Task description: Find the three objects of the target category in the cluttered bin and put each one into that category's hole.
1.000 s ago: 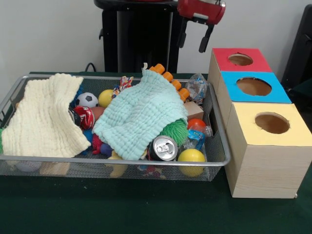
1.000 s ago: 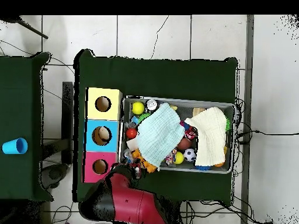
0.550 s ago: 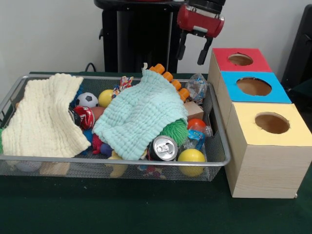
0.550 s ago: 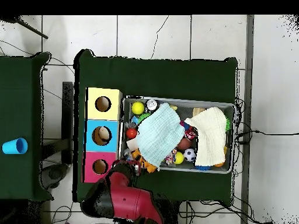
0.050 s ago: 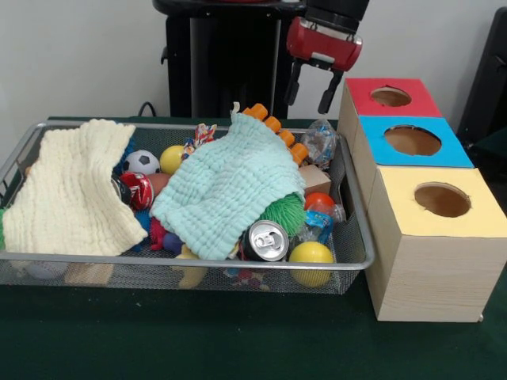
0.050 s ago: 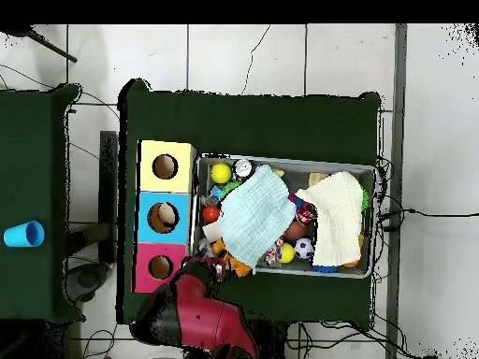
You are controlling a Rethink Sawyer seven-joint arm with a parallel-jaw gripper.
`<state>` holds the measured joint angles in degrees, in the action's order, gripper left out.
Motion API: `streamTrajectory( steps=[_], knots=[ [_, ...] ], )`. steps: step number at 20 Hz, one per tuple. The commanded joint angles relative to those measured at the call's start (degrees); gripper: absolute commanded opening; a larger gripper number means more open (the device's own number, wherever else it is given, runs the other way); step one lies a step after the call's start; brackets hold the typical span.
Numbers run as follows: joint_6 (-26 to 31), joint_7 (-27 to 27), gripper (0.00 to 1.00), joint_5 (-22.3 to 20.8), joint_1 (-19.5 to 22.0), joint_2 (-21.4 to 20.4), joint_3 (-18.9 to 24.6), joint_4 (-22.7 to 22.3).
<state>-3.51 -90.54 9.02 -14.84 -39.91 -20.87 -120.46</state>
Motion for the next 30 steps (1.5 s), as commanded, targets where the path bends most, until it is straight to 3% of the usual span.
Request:
streamTrajectory(
  steps=[1, 11, 16, 25, 30],
  knots=[
    [-0.6, -16.7, 1.00, 5.0, 1.3, 0.3, 3.8, -0.1],
    [-2.1, -19.4, 1.00, 5.7, 7.0, -3.1, 12.0, -4.2],
    [-4.2, -20.5, 1.00, 1.5, 15.3, -5.7, 19.0, -7.9],
    [-3.5, -20.8, 1.00, -0.6, 23.0, -10.1, 25.0, -10.4],
    [-4.7, -21.5, 1.00, -1.3, 25.7, -10.4, 26.9, -11.7]
  ],
)
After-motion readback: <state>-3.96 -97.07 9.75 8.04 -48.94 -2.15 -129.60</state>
